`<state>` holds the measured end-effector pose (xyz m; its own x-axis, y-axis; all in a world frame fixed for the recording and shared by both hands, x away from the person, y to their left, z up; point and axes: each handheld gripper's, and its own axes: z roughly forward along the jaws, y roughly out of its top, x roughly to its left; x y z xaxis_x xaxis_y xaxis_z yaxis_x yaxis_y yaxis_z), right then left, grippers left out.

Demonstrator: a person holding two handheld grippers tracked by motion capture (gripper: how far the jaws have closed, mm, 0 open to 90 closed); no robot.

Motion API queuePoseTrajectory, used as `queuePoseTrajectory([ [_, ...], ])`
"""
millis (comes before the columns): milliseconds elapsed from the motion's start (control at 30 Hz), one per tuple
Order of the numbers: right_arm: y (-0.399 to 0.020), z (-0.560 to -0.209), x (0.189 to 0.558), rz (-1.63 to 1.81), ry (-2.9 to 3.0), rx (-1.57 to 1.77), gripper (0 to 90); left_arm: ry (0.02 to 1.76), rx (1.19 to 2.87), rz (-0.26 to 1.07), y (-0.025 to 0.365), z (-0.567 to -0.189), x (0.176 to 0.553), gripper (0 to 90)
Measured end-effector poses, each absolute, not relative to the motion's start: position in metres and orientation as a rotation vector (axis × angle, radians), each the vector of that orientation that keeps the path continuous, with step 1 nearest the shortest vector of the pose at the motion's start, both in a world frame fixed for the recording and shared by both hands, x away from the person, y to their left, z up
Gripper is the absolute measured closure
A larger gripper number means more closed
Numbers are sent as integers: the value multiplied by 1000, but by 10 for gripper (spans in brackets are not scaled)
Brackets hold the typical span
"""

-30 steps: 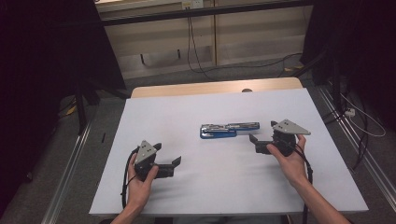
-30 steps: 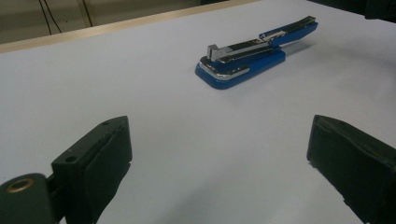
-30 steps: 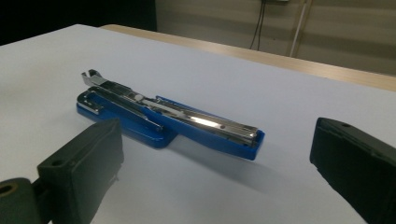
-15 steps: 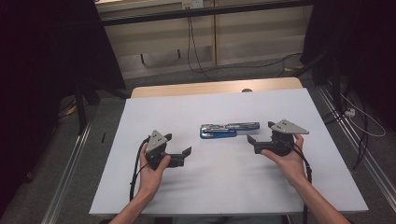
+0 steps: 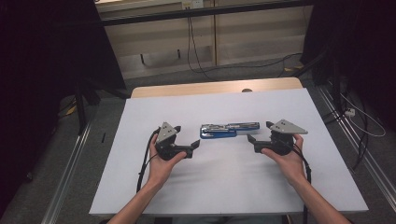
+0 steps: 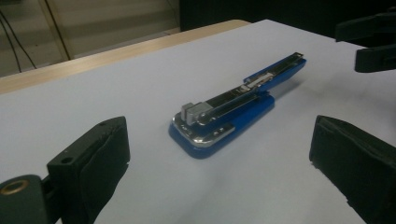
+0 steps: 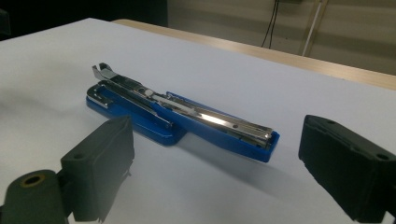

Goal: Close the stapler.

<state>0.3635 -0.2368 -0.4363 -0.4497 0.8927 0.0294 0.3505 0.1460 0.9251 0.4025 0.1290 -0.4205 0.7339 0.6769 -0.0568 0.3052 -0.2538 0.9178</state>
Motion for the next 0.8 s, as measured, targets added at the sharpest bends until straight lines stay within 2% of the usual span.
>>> queuePoseTrajectory([
  [633,-239,-438,370,1248,1907,1192,262,788,1875,424,105,-426,440,52],
  [800,-238,-440,370,1244,1937,1199,276,788,1870,420,98,-428,449,55],
])
